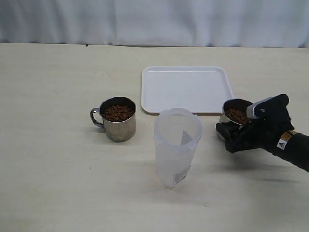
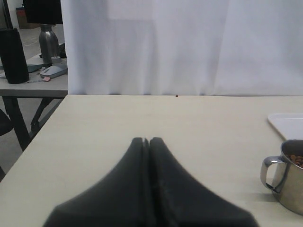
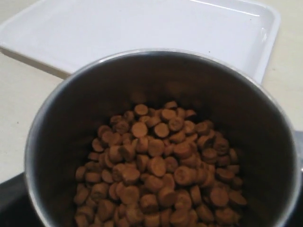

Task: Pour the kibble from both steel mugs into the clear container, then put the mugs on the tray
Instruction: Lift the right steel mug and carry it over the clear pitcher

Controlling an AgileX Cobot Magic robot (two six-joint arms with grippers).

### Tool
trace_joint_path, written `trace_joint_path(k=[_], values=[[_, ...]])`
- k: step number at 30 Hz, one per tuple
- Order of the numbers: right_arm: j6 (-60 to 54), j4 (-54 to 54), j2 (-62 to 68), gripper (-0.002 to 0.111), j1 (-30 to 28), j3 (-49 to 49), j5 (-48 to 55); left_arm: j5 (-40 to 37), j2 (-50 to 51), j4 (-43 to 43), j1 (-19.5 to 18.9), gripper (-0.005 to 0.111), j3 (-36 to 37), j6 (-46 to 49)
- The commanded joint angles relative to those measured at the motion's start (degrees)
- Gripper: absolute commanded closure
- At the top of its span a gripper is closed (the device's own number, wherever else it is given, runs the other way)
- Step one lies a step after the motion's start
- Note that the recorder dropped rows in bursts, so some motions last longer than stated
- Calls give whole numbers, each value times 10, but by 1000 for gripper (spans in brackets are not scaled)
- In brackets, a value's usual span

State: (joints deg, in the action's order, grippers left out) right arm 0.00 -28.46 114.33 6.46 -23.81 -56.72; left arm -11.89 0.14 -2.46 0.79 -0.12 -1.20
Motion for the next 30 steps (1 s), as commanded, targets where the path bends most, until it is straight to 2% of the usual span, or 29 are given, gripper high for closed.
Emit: trace_joint_path(k=[1,4,5,10,11,13,16,18,22,26,29,30], values=[[59,23,-88,103,-3,40,-12,6,-1,0,0,107,1,-1],[160,51,-163,103,-3,61,62,6,-1,0,0,107,1,-1],[189,46,-194,103,-3,61,125,6,-1,0,0,107,1,-1],[269,21,-266,103,-3,61,239,6,-1,0,0,107,1,-1],[302,-4,-280,103,-3,61,244,6,-1,0,0,107,1,-1],[467,-156,-326,103,-3,61,190,6,-1,0,0,107,1,-1],[569,-234,-366,103,-3,61,94,6,-1,0,0,107,1,-1],[575,-252,-392,103,-3,61,114,6,-1,0,0,107,1,-1],[592,-283,-466,103,-3,58,256,6,-1,0,0,107,1,-1],[592,-301,-508,103,-3,54,316,6,-1,0,0,107,1,-1],[593,-304,-522,103,44,42,371,6,-1,0,0,107,1,-1],[593,-307,-523,103,77,35,410,6,-1,0,0,107,1,-1]])
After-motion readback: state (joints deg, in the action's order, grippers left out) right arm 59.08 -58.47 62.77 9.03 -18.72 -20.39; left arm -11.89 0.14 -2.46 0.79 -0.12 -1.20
